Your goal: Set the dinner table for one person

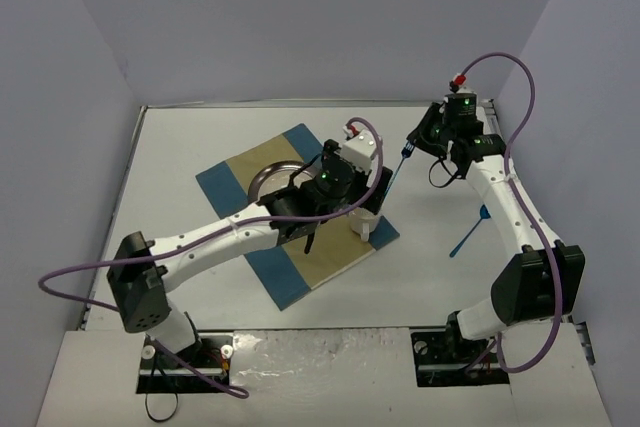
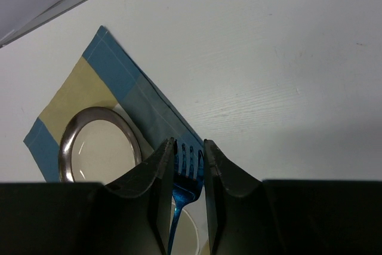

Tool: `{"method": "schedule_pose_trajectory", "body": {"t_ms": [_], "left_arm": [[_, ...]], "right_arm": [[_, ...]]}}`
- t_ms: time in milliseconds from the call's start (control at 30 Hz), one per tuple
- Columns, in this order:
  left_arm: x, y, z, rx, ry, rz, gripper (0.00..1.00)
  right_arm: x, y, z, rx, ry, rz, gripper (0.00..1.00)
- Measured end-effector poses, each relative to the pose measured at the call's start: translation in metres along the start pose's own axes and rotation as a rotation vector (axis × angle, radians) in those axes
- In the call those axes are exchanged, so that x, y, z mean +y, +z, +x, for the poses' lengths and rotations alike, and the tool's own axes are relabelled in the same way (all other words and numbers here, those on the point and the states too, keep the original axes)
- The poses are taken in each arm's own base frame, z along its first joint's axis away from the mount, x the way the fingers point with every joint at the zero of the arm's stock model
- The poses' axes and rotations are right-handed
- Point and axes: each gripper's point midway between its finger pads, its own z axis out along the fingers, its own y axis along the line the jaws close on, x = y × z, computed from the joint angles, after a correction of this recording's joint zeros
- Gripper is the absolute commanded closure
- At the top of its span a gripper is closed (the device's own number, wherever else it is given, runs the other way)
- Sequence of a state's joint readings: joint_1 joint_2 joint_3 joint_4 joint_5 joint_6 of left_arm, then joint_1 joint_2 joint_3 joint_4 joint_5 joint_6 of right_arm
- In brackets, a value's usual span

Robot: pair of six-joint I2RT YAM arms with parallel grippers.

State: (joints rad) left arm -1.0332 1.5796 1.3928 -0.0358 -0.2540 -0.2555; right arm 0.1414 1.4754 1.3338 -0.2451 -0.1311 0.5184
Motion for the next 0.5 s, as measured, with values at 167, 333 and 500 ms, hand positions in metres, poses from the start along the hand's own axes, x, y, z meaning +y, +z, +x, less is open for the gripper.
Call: {"method": "schedule_pose_trajectory", "body": {"t_ms": [167,333,500], "left_arm": [[-0.02,0.027,0.005,-0.01,0.021,0.023,0.15],[-0.027,0.045,0.015,-0.005,0.05,0.026,0.21],[-0.026,0.056,0.022,0.007,0.072,0.008,0.29]], "right_arm": [[0.012,-0.001,0.01,0.02,-0.008,-0.02,1.0],[0.018,-0.001,0.014,0.028,-0.007,-0.031,1.0],[0.021,-0.001,0.015,0.031,-0.001,-0.035,1.0]]}}
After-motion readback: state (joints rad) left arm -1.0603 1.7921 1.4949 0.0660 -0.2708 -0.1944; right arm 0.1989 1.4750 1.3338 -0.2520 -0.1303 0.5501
